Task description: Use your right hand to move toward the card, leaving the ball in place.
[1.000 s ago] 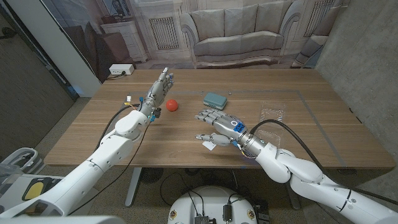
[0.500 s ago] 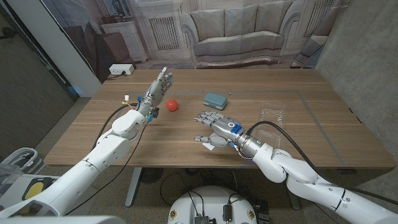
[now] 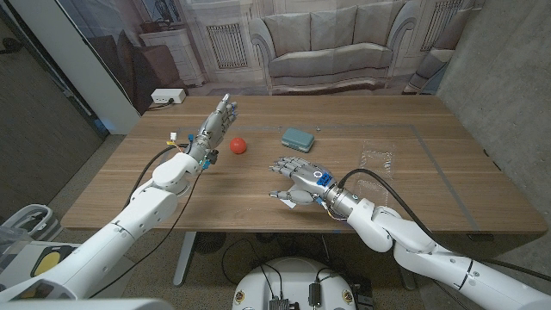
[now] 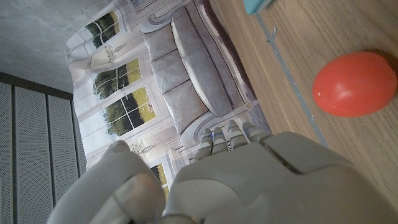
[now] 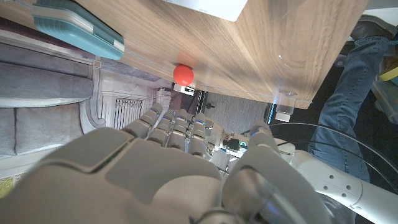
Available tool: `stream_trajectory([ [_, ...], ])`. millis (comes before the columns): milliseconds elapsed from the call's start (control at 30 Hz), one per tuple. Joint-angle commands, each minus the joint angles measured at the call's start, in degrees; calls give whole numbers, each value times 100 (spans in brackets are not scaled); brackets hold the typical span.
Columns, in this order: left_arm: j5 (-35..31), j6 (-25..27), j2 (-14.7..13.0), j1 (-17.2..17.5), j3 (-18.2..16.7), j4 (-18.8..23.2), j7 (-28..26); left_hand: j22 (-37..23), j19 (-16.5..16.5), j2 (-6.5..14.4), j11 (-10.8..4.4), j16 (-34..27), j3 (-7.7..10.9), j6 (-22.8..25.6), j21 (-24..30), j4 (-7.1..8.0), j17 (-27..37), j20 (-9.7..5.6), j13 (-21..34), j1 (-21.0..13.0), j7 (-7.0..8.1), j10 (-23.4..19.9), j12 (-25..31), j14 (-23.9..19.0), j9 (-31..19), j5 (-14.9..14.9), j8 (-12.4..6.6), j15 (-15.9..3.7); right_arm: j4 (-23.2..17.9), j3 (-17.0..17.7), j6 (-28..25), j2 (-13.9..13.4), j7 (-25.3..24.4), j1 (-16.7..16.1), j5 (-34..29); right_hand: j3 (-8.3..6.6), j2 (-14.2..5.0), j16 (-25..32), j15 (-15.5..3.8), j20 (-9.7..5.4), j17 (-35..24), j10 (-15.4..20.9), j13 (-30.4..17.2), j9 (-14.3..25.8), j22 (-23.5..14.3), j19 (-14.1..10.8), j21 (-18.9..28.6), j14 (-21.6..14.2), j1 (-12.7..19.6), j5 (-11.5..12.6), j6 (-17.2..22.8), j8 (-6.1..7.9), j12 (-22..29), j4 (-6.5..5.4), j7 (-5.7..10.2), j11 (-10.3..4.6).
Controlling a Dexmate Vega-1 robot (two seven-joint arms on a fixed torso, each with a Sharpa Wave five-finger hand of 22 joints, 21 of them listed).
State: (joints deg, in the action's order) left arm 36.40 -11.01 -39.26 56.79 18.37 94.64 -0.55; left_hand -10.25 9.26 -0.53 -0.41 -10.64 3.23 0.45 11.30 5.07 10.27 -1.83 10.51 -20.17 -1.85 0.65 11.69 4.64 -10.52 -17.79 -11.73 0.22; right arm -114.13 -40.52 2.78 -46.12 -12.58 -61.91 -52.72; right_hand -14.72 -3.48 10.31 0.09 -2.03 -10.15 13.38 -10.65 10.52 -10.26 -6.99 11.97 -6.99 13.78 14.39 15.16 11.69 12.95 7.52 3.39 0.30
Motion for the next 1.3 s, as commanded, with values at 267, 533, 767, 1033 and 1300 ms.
stream_trajectory([
  [267, 2, 65, -59, -42, -15, 45, 31, -25, 34, 35, 4, -9, -29, 50, 14, 7, 19, 32, 30, -24, -9, -20, -1, 14, -29, 10, 17, 1, 38, -177, -83, 16, 370, 140, 42, -2, 2, 28, -13, -46, -14, 31, -8, 35, -29, 19, -22, -26, 54, -24, 18, -13, -28, 36, -6, -33],
  [533, 22, 31, -30, -73, 0, -18, 88, -25, 38, 42, 4, -9, -32, 50, 14, 6, 19, 36, 30, -30, -12, -19, -1, 15, -29, 13, 18, 1, 210, -288, -84, 141, 362, 226, 48, -4, 2, 23, -9, -41, -15, 26, -9, 35, -29, 24, -25, -12, 59, -32, 13, -16, -31, 38, 0, -31],
  [767, 13, -3, -10, -87, 4, -45, 92, -25, 43, 48, 0, -10, -36, 53, 14, 5, 19, 41, 30, -37, -14, -19, -2, 14, -29, 17, 18, -2, 345, -363, -120, 215, 413, 325, 70, -8, 0, 22, -11, -38, -16, 34, -9, 36, -30, 24, -26, -7, 66, -41, 12, -18, -29, 39, 4, -30],
  [1033, 14, -10, -7, -69, 10, -57, 93, -25, 54, 53, 0, -10, -40, 50, 11, 3, 19, 52, 30, -43, -11, -14, -4, 17, -29, 20, 21, -1, 511, -485, -162, 309, 446, 407, 110, -13, -4, 22, -4, -35, -17, 24, -9, 36, -30, 26, -28, -4, 74, -51, 4, -23, -34, 40, 14, -31],
  [1300, 25, -5, -41, -25, -23, -3, 72, -25, 54, 59, -13, -8, -47, 52, 14, 0, 19, 52, 30, -52, -6, -20, -2, 23, -29, 24, 21, -4, 549, -548, -234, 333, 423, 415, 125, -18, -6, 26, -6, -33, -18, 28, -9, 37, -31, 23, -28, -11, 82, -63, -2, -27, -33, 42, 29, -25],
])
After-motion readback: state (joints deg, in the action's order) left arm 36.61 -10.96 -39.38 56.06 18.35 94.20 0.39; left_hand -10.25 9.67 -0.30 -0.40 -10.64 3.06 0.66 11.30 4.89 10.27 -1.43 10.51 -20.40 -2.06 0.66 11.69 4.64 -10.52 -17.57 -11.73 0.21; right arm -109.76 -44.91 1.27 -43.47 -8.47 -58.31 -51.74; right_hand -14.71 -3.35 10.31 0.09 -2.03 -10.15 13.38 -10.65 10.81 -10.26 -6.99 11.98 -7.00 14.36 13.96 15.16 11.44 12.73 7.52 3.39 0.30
